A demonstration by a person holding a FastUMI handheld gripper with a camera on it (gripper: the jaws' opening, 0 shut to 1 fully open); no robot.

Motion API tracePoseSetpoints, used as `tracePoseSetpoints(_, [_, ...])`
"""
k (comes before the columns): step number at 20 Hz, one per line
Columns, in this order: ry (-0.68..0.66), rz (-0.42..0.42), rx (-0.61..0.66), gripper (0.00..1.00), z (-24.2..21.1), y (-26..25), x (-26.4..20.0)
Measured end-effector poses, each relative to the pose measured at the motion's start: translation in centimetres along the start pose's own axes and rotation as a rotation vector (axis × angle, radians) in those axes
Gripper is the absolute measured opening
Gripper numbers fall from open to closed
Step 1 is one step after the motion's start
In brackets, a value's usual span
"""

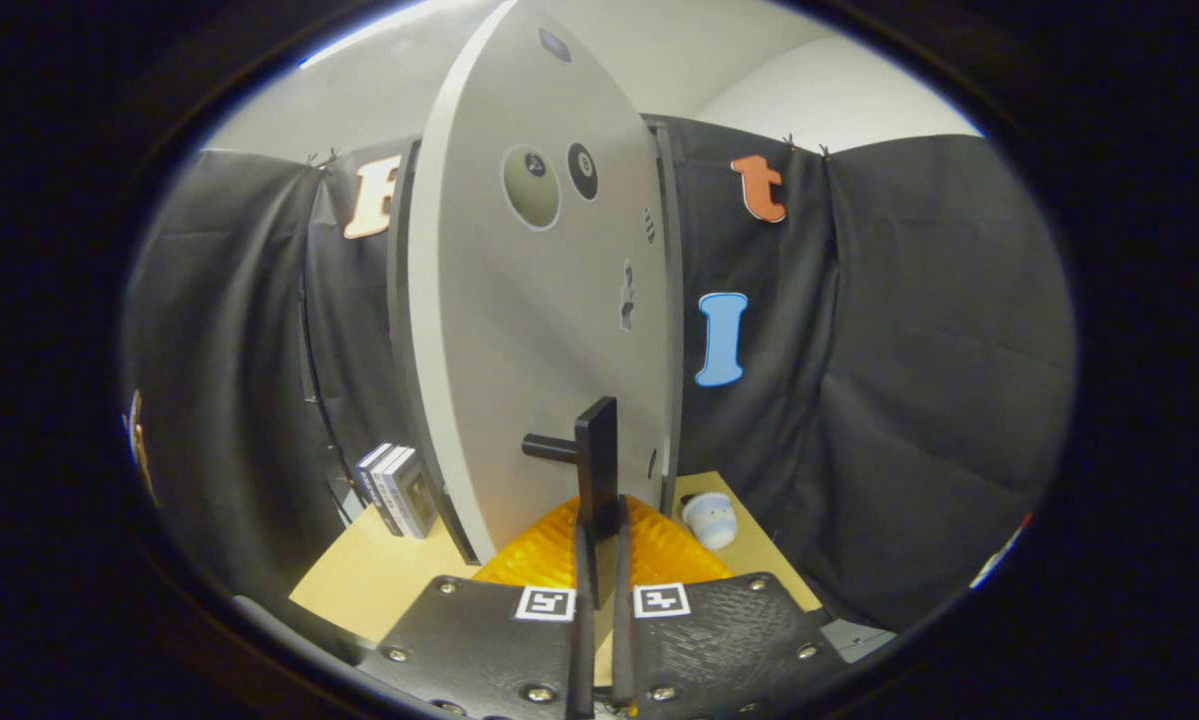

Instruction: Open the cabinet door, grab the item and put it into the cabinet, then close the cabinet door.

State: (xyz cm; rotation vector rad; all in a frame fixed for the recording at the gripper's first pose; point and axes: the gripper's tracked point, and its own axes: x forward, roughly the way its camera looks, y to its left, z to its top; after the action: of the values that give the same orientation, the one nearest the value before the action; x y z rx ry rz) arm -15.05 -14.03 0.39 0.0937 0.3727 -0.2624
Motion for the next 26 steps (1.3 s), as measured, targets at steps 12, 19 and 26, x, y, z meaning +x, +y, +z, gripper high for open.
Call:
tracePoseSetpoints(12, [0.041,-0.11,-0.002,0.07,-1.7,-3.9,-0.3])
tracePoseSetpoints(19, [0.051,-0.202,0.006,0.06,-2.2,-7.3,-1.2])
tracePoseSetpoints(26, [0.025,-0.365,-0.04,0.06,-2.0,-11.3,-3.9])
